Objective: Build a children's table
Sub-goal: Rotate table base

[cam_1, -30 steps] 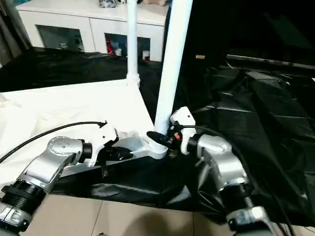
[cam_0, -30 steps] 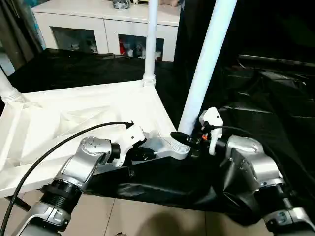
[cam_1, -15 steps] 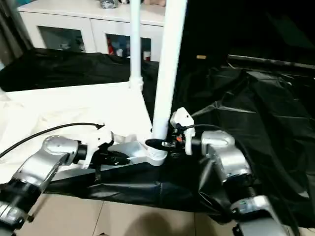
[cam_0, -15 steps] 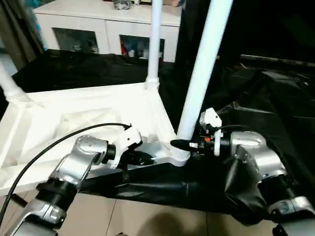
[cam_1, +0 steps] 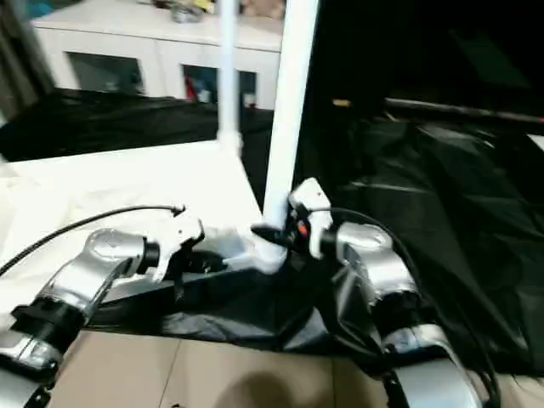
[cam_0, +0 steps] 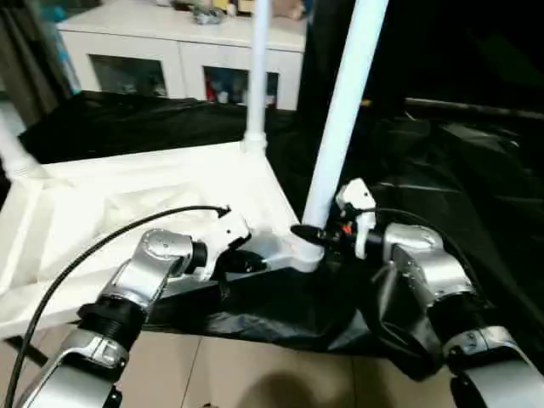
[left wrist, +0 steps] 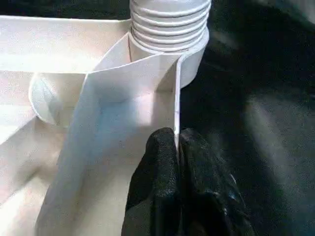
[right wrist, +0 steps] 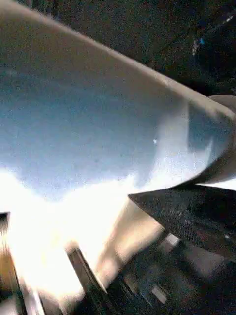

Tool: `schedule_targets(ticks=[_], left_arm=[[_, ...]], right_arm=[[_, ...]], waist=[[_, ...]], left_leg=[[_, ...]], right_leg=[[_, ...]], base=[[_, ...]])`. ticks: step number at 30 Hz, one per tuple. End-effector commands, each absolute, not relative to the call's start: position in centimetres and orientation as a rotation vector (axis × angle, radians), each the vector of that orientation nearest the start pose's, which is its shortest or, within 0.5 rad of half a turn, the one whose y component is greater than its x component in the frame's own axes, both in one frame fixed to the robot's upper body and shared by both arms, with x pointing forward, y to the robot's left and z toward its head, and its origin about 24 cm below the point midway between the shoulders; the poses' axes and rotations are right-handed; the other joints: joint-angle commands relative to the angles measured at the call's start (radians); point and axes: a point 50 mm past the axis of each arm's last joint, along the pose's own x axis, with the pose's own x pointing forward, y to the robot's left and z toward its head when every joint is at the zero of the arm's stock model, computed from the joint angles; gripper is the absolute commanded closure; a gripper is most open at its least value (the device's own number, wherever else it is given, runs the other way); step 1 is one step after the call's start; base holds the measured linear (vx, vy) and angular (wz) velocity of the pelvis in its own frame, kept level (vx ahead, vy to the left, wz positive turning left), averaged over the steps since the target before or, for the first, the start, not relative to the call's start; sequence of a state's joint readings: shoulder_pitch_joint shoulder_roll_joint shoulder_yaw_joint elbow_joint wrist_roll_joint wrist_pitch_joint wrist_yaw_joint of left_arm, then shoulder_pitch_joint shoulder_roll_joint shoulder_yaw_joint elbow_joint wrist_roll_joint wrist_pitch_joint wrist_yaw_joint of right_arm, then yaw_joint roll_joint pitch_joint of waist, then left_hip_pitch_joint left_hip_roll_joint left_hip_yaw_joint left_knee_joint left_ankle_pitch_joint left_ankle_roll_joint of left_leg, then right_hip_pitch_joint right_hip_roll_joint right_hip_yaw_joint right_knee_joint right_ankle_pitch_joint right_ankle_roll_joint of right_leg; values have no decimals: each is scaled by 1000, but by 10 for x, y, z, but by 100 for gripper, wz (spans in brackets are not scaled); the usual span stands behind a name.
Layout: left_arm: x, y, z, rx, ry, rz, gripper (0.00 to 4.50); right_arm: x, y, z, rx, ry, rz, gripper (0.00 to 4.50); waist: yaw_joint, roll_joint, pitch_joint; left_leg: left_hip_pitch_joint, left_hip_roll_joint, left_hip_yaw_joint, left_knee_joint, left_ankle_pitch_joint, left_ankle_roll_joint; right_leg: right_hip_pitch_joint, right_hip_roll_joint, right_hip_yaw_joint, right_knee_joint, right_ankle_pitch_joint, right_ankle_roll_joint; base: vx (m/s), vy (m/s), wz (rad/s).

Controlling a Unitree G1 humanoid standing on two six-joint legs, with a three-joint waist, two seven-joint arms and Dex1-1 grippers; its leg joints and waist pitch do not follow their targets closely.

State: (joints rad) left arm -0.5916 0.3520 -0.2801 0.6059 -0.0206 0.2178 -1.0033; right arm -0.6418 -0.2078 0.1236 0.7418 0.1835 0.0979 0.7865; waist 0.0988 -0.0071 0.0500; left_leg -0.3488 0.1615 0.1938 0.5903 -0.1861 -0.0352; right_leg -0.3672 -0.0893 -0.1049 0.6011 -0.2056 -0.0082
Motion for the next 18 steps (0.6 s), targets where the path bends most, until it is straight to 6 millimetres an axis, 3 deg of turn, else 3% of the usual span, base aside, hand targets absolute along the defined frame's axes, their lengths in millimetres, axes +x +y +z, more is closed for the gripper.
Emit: schedule_targets(ticks=[1,4,6,8,10,12,14,18], left_arm=[[340,129,75,315,362,-1072,450],[349,126,74,312,413,-981,450],[356,125,71,301,454,-888,450],[365,120,65,284,509,-727,450],[367,113,62,279,519,-696,450],[367,104,60,287,528,-690,450],[367,98,59,299,532,-694,450],[365,93,57,306,551,-699,450]], right_arm=[[332,-133,8,-55,501,744,262],[340,-120,5,-43,538,618,262],[343,-115,5,-29,553,557,262],[349,-103,4,19,577,438,262],[350,-97,4,44,591,399,262],[350,-88,3,63,609,378,262],[350,-83,3,65,618,371,262],[353,-76,6,64,627,356,262]], waist=[[-9,15,-40],[-23,21,-38],[-24,23,-37],[-24,19,-36],[-21,19,-30],[-20,15,-33],[-18,15,-35],[-15,12,-35]], left_leg=[[27,85,-74,-97,-585,-91],[18,85,-76,-104,-589,-98],[31,82,-75,-99,-618,-102],[34,80,-72,-98,-610,-96],[52,76,-66,-90,-623,-90],[41,79,-71,-99,-628,-84],[42,80,-69,-99,-624,-85],[35,81,-67,-102,-588,-79]], right_leg=[[5,-104,51,-115,-616,-101],[6,-102,50,-111,-560,-117],[0,-105,47,-120,-577,-114],[-2,-105,47,-124,-560,-117],[-19,-102,43,-138,-578,-111],[-6,-102,40,-136,-569,-93],[-10,-104,45,-132,-555,-97],[-8,-108,54,-128,-536,-108]], base=[[0,0,0],[0,0,0],[0,0,0],[0,0,0],[0,0,0],[0,0,0],[0,0,0],[0,0,0]])
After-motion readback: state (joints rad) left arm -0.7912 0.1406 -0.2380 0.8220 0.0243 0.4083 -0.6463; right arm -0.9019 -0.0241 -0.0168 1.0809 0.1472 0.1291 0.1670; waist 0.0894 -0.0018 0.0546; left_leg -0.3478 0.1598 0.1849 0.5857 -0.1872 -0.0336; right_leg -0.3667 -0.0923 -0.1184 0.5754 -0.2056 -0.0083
